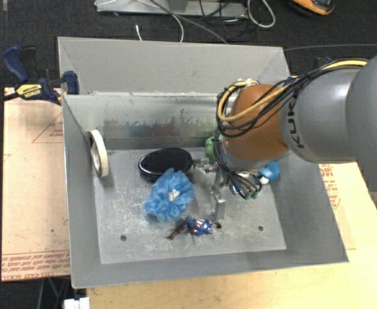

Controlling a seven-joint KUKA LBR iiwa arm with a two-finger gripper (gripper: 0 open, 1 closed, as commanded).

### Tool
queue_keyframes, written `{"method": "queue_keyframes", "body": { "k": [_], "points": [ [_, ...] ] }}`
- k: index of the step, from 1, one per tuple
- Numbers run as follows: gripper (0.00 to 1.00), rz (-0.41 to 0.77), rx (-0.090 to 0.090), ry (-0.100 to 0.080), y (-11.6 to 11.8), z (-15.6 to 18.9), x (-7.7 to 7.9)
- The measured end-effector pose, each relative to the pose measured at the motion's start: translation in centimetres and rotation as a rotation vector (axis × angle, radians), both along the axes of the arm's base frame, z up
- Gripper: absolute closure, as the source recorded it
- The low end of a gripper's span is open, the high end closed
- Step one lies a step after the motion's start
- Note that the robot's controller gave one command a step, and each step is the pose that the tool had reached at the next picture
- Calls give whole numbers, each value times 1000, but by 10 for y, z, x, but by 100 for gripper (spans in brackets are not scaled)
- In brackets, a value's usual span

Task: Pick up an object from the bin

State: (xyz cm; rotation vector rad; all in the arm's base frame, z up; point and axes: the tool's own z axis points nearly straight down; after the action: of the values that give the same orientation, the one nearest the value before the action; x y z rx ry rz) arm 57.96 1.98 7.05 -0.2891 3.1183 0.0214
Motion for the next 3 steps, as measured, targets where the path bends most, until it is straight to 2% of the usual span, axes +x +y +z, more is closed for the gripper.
{"method": "queue_keyframes", "body": {
  "k": [1,2,3],
  "points": [
    [0,-268,2,22,44,2,-72],
    [0,-79,-12,36,86,-3,20],
    [0,-193,2,15,115,2,-44]
  ]
}}
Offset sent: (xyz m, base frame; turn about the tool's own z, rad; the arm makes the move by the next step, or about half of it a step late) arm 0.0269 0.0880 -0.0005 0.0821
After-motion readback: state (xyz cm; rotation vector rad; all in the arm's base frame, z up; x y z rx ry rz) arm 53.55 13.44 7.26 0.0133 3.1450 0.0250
